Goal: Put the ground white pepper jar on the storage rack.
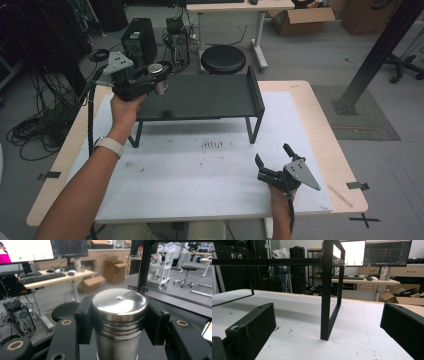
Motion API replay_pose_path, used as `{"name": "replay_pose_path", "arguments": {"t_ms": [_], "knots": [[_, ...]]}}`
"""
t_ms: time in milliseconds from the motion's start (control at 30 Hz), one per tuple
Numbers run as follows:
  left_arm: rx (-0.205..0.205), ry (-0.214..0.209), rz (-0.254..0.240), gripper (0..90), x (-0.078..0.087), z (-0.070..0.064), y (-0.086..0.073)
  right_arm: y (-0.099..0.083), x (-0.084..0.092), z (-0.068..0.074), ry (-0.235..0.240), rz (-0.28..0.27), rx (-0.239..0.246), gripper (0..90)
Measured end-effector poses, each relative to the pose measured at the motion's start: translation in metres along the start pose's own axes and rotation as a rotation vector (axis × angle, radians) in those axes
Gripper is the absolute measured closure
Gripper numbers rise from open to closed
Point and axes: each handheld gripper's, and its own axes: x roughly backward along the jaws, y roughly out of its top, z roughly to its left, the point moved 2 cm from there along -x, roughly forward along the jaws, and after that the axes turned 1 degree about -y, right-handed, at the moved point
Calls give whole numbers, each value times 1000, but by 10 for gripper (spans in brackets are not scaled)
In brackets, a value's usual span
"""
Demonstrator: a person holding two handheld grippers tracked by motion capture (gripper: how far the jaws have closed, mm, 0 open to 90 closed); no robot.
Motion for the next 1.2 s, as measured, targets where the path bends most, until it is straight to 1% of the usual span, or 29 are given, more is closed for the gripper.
{"name": "replay_pose_path", "arguments": {"t_ms": [133, 367, 467, 567, 833, 967, 1200], "knots": [[10, 0, 10, 488, -9, 2, -5, 0, 0, 0, 0, -1, 1, 0], [16, -6, 19, 488, -24, 1, -11, 0, 0, 0, 0, 1, 0, 0], [2, -11, 41, 488, -29, 0, -15, 0, 0, 0, 0, 0, 1, 0], [-2, -12, 61, 488, -33, -1, -20, 0, 0, 0, 0, 1, 1, 0], [-5, -5, 107, 487, -39, -1, -26, 0, 0, 0, 0, 1, 1, 0], [-8, 0, 109, 486, -39, -1, -26, 0, 0, 0, 0, 1, 1, 0], [-3, 16, 128, 486, -39, 0, -26, 0, 0, 0, 0, 0, 1, 0]]}}
